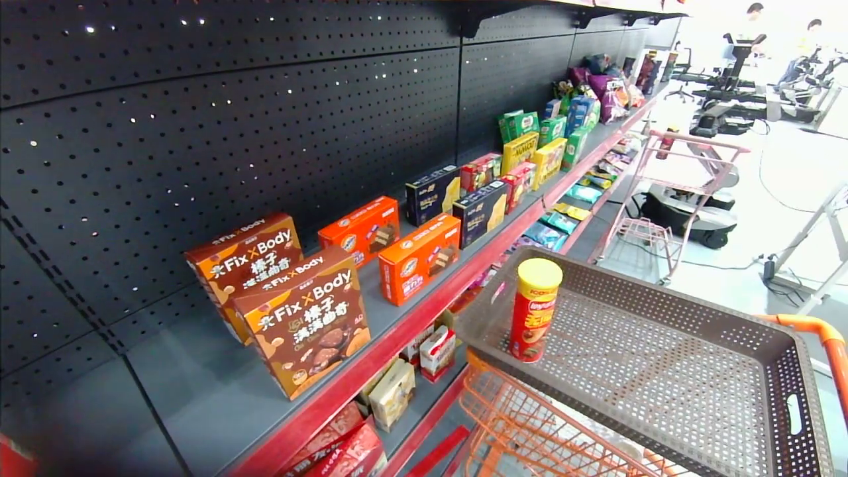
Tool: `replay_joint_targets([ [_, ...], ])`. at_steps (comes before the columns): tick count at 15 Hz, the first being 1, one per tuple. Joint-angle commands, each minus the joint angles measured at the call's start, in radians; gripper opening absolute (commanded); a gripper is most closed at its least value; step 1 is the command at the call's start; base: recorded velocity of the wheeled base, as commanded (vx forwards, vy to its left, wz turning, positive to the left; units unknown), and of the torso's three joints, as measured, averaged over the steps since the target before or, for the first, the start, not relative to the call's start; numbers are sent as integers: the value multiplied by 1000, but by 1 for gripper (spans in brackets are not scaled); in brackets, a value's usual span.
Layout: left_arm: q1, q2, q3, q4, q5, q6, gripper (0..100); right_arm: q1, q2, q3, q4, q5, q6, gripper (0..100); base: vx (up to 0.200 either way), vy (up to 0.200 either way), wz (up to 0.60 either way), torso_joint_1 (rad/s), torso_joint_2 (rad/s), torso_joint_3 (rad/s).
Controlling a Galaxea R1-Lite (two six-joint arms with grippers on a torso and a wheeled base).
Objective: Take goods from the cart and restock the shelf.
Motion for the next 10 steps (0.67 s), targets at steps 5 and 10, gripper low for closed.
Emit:
replay_joint_targets([
  [5,0,0,0,0,0,0,100,-16,450,-365,10,41,40,100,0,0,0,0,0,0],
  [10,0,0,0,1,0,0,100,-22,598,-324,-60,41,1,100,0,0,0,0,0,0],
])
